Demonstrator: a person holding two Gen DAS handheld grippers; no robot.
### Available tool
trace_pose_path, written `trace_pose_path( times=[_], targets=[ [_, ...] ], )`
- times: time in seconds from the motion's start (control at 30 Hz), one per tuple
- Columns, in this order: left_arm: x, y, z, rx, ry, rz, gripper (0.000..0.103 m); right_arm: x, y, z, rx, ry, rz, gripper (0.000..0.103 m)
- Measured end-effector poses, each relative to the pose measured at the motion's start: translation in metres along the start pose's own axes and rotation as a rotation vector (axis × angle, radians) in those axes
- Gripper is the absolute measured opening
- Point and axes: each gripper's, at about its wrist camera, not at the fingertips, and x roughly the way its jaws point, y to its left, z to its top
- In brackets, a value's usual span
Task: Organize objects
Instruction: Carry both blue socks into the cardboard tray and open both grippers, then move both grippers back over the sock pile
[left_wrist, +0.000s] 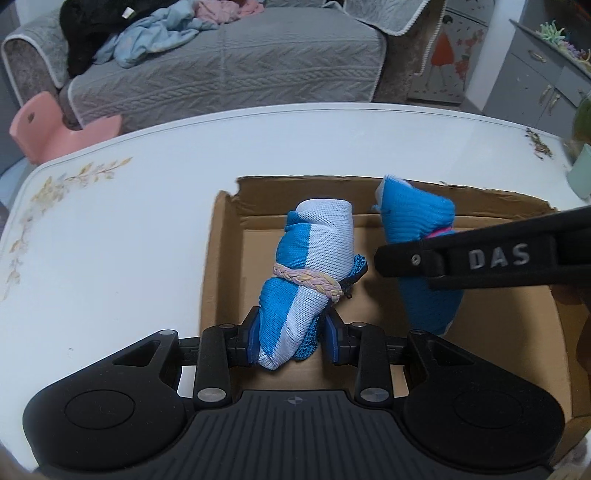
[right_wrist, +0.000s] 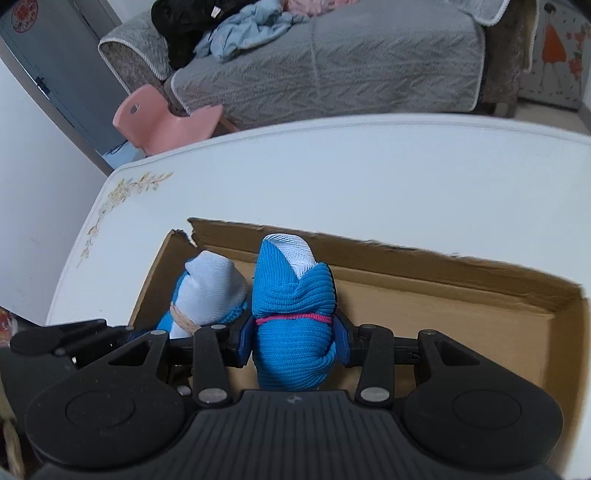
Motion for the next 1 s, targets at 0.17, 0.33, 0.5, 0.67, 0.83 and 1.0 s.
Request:
trace_pose_path(
  times=[0.17,0.33,0.5,0.67,0.83,1.0],
  targets=[
    [-0.006,0.003,-0.003,-0.02,-0.021,0.019,0.04,0.01,0.011,-0.004,-0.007,0.033,-0.014,0.039],
    [-0.01,0.003,-0.004,-0.068,-0.024,0.037,0.043,0.011,0.017,-0.004,0.007,0.046,-0.009,0.039],
    [-0.013,-0.002,-0.005,-0.046,-0.017,0.039,0.05,0.01,0.016,-0.004,0.045,0.055,0.003,0.043],
    [-0.022,-0.012,-0.006,-0.013,-0.031,0.045,0.065,-0.003,0.018,-0.008,0.054,0.033,0.012,0.063],
    [-0.035,-0.017,-0.008,0.001,-0.033,0.032,0.065,-0.015,0.02,-0.011,0.043,0.028,0.01,0.063],
    [-0.053,-0.019,-0.012,0.013,-0.027,0.021,0.065,-0.026,0.022,-0.016,0.042,0.024,0.004,0.062]
  ],
)
